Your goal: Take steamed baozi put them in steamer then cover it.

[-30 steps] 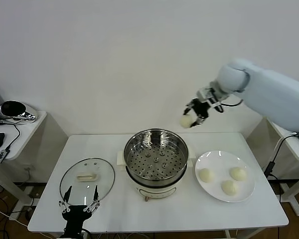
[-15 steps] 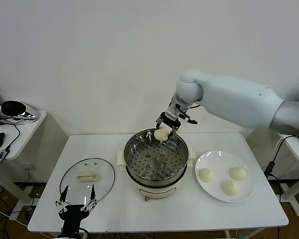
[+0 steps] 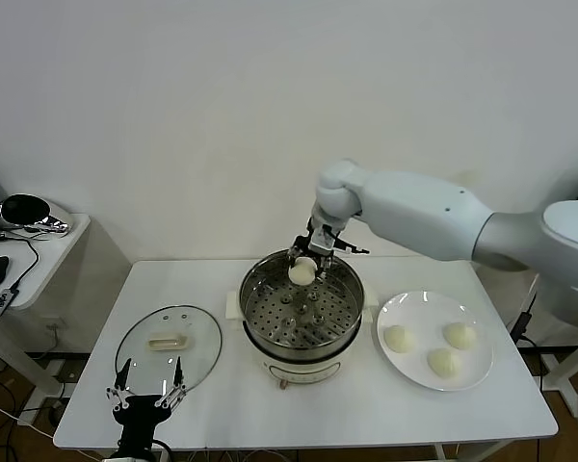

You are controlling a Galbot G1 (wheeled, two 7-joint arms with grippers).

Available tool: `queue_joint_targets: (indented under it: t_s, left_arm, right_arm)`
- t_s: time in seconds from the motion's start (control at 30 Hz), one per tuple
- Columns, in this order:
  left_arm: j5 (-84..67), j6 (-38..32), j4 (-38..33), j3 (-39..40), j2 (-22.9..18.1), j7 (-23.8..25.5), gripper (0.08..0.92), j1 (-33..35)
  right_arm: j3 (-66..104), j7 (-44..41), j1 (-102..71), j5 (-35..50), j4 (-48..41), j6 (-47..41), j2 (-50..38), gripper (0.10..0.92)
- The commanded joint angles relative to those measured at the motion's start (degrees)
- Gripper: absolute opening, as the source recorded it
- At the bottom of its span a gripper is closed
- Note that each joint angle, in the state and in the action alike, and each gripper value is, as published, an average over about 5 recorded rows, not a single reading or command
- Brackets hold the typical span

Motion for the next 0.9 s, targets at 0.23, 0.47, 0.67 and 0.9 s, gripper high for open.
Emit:
queue_joint_targets:
  t_s: [0.23,0.47,0.67,0.9]
  left_arm:
    - [0.0,0.2,0.3,0.3,-0.1,0.1,0.823,-0.6]
    - [0.1,0.2,0.2,0.4,-0.3,0.0,0.823,-0.6]
    - [0.1,0.2,-0.5,0.5,-0.2,0.1,0.823,-0.3]
    - [0.0,0.5,-1.8,0.8,0.3,0.0,0.823,-0.3]
  right_arm:
    - [2.2,2.2,-4.6,-6.9,-5.5,4.3,2.1,0.636]
    - [2.7,3.0,-3.1,-5.4,-5.4,4.3,2.0,0.803]
    - [-2.4,-0.5,8.0,12.6,6.4,-10.9,-4.0,0.822]
    - [-9.8,-4.4,21.4,28.4,27.7,-42.3,-20.2,0.823]
